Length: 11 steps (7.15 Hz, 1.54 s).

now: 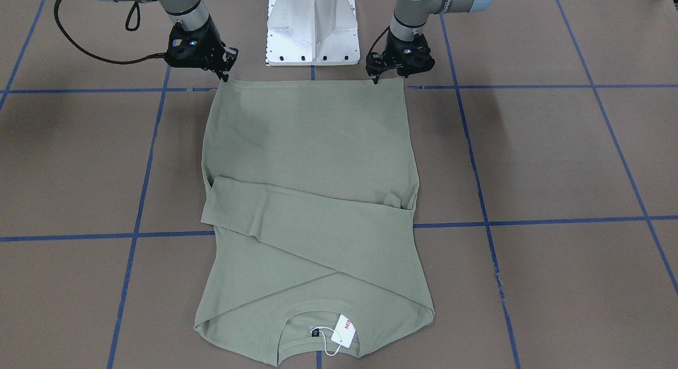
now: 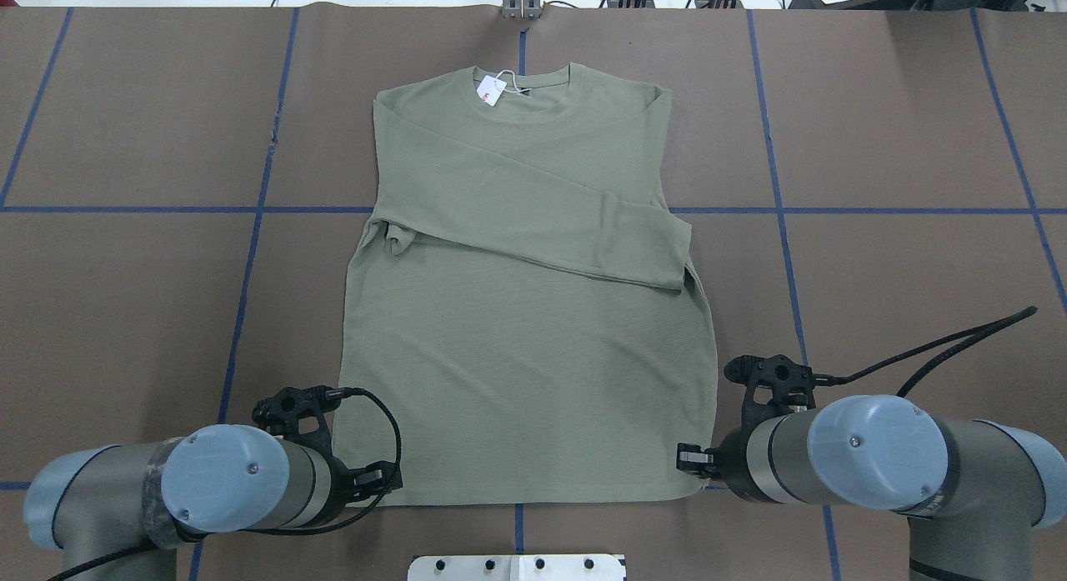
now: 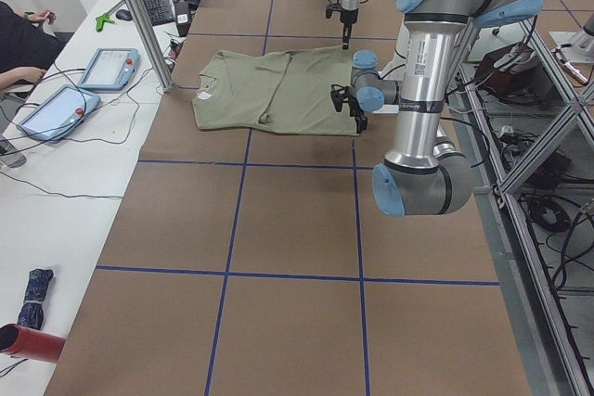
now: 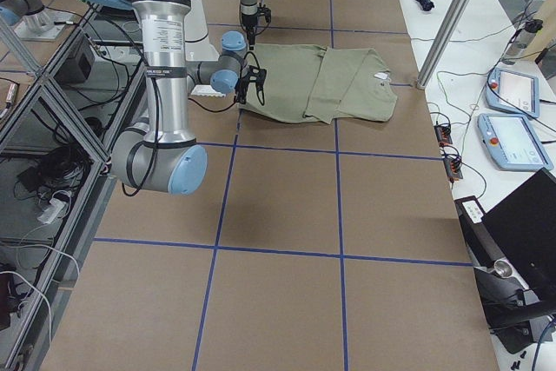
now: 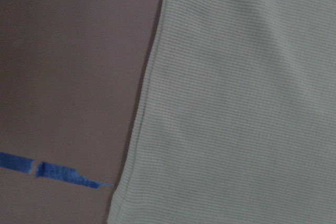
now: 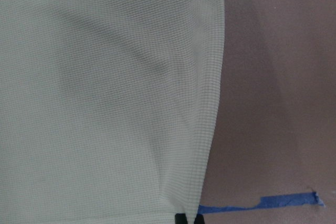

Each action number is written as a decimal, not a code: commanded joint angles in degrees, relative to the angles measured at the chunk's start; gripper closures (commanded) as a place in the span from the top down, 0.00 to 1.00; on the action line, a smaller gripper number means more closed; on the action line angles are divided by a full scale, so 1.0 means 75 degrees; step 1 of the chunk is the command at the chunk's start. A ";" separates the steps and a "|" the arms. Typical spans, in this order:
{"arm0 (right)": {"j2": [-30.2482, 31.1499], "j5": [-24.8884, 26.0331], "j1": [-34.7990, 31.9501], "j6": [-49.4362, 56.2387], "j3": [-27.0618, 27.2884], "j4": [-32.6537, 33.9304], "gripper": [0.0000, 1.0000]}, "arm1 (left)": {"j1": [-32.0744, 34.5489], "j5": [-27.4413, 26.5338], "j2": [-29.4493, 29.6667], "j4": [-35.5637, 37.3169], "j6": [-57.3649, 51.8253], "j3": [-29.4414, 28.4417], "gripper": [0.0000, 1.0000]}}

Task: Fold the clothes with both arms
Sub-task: 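Grasp the hem corners with both grippers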

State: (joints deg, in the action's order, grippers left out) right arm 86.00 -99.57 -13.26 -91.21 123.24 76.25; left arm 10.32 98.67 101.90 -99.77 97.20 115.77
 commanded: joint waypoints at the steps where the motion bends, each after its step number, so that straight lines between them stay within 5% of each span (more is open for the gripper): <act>1: -0.0005 -0.0001 -0.0001 0.0009 -0.0003 0.0005 0.00 | -0.0005 -0.0030 -0.0028 0.0001 -0.0011 -0.0189 0.92; 3: 0.0006 -0.0001 -0.0013 0.0009 -0.0015 0.0005 0.00 | 0.0018 -0.0031 -0.0040 0.0001 -0.0011 -0.0202 0.84; 6: 0.0006 -0.0001 -0.0071 0.0009 -0.0015 0.0005 0.00 | 0.0042 -0.0031 -0.0051 0.0002 -0.0011 -0.0179 0.44; 11: 0.0030 -0.0036 -0.0142 0.0056 -0.0026 0.0017 0.00 | 0.0065 -0.0031 -0.0051 0.0013 -0.0023 -0.0073 0.10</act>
State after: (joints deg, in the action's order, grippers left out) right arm 86.19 -99.78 -14.21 -90.87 123.11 76.31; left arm 10.80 98.44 101.50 -99.67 97.03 115.08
